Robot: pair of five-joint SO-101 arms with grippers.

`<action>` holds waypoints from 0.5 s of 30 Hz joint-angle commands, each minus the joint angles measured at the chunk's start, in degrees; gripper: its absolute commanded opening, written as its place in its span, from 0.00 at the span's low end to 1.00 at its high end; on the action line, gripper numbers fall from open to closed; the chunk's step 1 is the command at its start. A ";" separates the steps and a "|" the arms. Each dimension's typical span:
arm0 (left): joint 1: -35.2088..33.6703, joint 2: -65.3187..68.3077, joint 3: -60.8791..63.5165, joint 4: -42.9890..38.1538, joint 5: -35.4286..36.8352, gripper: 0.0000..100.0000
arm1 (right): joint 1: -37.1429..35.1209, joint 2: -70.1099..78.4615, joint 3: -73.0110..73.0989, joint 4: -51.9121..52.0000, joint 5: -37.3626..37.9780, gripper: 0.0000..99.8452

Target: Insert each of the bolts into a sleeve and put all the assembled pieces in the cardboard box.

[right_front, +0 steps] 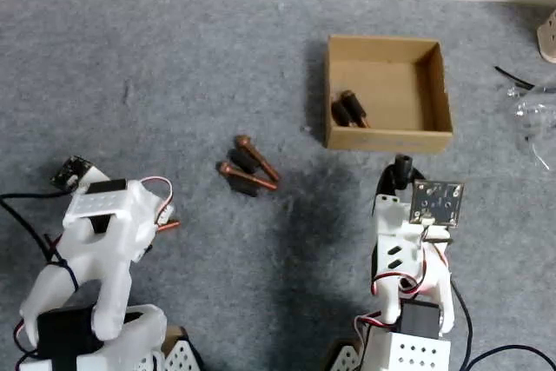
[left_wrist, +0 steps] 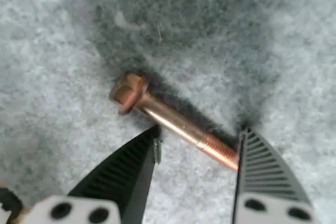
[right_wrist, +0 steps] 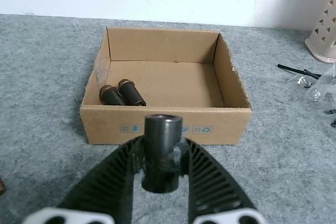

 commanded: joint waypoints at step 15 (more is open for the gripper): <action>0.66 -0.57 -0.66 -2.55 -2.55 0.01 | 0.31 -0.84 7.34 -1.27 -0.09 0.01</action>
